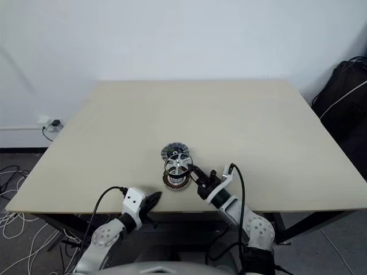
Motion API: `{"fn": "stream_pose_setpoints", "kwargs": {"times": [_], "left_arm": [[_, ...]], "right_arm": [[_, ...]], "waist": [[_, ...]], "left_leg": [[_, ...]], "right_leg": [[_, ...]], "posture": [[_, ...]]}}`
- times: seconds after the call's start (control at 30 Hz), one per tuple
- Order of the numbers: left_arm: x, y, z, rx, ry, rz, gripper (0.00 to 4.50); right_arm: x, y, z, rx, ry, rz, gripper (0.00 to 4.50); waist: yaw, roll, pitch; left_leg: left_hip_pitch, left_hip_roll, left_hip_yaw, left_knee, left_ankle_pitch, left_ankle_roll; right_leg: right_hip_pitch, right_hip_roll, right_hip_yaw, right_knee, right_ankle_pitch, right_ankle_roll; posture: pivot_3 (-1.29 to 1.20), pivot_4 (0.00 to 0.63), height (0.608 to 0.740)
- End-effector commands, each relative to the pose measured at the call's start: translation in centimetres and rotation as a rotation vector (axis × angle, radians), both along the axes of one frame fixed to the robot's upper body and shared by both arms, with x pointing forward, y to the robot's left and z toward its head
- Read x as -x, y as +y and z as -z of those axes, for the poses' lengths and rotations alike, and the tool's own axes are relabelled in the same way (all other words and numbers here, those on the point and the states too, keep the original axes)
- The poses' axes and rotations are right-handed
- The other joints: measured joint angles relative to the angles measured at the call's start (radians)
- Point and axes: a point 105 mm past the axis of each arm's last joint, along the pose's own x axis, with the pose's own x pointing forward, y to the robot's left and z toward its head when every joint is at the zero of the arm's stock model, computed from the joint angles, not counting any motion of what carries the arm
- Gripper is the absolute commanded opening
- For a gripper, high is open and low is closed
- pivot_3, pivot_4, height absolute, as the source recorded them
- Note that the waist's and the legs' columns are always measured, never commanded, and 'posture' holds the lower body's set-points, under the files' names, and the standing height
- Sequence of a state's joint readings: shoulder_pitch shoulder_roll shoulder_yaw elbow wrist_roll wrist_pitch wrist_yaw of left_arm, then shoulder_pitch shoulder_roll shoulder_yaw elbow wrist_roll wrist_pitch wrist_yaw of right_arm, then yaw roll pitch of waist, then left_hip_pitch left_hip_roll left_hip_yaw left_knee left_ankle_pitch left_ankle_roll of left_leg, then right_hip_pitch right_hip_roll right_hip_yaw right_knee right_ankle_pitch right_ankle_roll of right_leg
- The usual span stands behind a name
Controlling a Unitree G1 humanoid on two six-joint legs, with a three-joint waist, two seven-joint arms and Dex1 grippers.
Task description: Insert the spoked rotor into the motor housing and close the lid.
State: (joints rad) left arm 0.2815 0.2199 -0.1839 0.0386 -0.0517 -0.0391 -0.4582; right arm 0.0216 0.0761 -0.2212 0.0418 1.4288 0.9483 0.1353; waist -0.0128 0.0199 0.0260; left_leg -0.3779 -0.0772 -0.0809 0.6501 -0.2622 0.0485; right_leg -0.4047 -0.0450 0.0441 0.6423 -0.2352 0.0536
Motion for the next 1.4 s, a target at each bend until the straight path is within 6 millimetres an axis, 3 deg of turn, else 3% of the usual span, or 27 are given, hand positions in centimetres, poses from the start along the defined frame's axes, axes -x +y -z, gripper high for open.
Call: {"fn": "stream_pose_setpoints", "kwargs": {"times": [0.03, 0.77, 1.23, 1.4], "left_arm": [[-0.4, 0.3, -1.0, 0.005, -0.048, -0.012, 0.0], [-0.5, 0.6, -1.4, -0.003, -0.057, -0.008, 0.0], [-0.6, -0.3, -2.4, 0.005, -0.058, 0.004, 0.0], [-0.7, -0.4, -2.3, 0.007, -0.053, 0.007, 0.0]], "right_arm": [[-0.6, 1.3, -1.2, -0.061, -0.047, -0.03, 0.36], [-1.6, 2.8, 1.8, -0.009, 0.026, -0.081, 0.36], [-1.9, 2.4, 2.9, 0.102, 0.024, -0.056, 0.36], [-1.9, 2.2, 3.1, 0.115, 0.031, -0.048, 2.03]], "waist": [[0.0, 0.0, 0.0], [-0.001, 0.0, -0.001], [-0.001, 0.001, -0.005], [-0.002, 0.0, -0.006]], "left_leg": [[0.0, 0.0, 0.0, 0.0, 0.0, 0.0], [0.0, 0.0, 0.0, 0.0, 0.0, 0.0], [0.001, 0.0, 0.001, 0.0, 0.0, 0.0], [0.002, 0.0, 0.001, 0.001, 0.0, 0.0]], "right_leg": [[0.0, 0.0, 0.0, 0.0, 0.0, 0.0], [-0.001, 0.001, 0.0, 0.001, 0.004, -0.005], [0.001, 0.001, 0.0, 0.001, 0.004, -0.005], [0.001, 0.001, 0.0, 0.001, 0.003, -0.003]], "posture": [[0.0, 0.0, 0.74], [0.0, 0.0, 0.74], [0.0, 0.0, 0.74], [0.0, 0.0, 0.74]]}}
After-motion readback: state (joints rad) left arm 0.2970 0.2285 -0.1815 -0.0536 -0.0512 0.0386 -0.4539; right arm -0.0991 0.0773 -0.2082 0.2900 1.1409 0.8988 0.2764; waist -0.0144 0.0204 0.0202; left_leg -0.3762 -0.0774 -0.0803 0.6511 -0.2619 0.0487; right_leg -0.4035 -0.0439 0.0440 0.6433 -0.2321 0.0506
